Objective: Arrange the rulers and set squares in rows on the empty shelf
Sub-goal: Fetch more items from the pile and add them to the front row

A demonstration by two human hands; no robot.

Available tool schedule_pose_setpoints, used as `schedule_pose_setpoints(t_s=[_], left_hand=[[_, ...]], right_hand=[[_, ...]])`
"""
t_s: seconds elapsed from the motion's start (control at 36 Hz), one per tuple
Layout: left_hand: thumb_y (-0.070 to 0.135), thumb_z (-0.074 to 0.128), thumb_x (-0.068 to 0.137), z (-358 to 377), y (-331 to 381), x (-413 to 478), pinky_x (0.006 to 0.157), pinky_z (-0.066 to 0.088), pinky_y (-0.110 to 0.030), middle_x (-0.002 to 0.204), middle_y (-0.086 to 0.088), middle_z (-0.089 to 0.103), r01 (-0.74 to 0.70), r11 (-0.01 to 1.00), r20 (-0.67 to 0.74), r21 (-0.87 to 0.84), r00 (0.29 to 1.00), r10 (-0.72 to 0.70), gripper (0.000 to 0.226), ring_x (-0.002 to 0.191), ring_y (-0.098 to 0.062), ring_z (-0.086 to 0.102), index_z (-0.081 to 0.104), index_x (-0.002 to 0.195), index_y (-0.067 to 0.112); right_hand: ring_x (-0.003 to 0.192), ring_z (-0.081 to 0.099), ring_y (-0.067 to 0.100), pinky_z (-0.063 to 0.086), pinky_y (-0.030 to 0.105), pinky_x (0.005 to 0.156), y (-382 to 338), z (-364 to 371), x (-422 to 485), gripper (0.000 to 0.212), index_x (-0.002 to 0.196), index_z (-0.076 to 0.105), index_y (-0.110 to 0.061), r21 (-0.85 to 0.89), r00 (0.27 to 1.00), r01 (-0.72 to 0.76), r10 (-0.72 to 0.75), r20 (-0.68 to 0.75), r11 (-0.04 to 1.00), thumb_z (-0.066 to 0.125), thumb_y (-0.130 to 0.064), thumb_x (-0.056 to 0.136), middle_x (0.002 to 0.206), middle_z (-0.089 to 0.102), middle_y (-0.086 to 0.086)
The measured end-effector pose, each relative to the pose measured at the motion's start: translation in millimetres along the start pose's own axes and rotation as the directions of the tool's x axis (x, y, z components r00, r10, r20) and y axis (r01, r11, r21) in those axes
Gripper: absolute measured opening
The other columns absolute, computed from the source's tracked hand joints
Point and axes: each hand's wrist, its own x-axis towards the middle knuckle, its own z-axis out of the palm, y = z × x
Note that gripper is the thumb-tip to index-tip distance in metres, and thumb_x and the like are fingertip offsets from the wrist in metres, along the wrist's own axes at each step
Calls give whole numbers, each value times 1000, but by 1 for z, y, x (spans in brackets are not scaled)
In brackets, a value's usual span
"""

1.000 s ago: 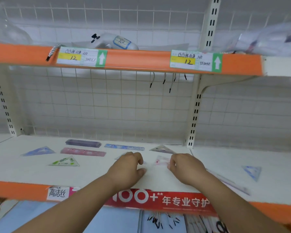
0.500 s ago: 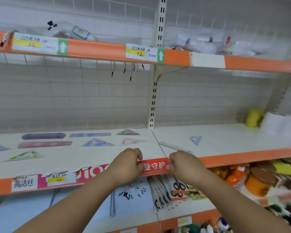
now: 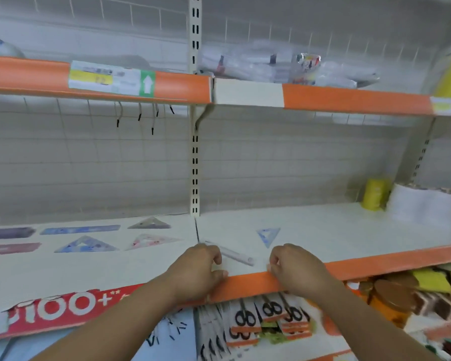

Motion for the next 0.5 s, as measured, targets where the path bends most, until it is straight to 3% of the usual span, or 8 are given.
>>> schedule_pose_setpoints(t_s=[0.11,0.31,0.5], left_hand=[[37,55,93,14,17,44,92,41,-26,120,-1,52,46,998,11,47,999,-47,31,110,-18,51,55,119,20],[31,53,93,46,27,100,98,42,-31,128,-1,53,158,968,39,194,985,-168,33,119,-19,47,58,124,23],[31,59,89,58,29,123,96,40,-27,133,-3,50,210,943,92,259,966,-240,45,120,-21,48,54,133,22]], right_hand=[[98,59,18,41,27,74,46,-3,40,26,104,62,-10,-6,999,42,-42,17,999,45,-30,99,103,59,2],[102,58,19,46,31,85,108,-4,105,25,112,57,-16,-1,990,128,-128,63,992,46,-33,98,113,56,2],[114,49,18,42,29,94,126,10,149,35,128,52,-21,129,934,282,-303,191,951,52,-35,96,123,44,1]])
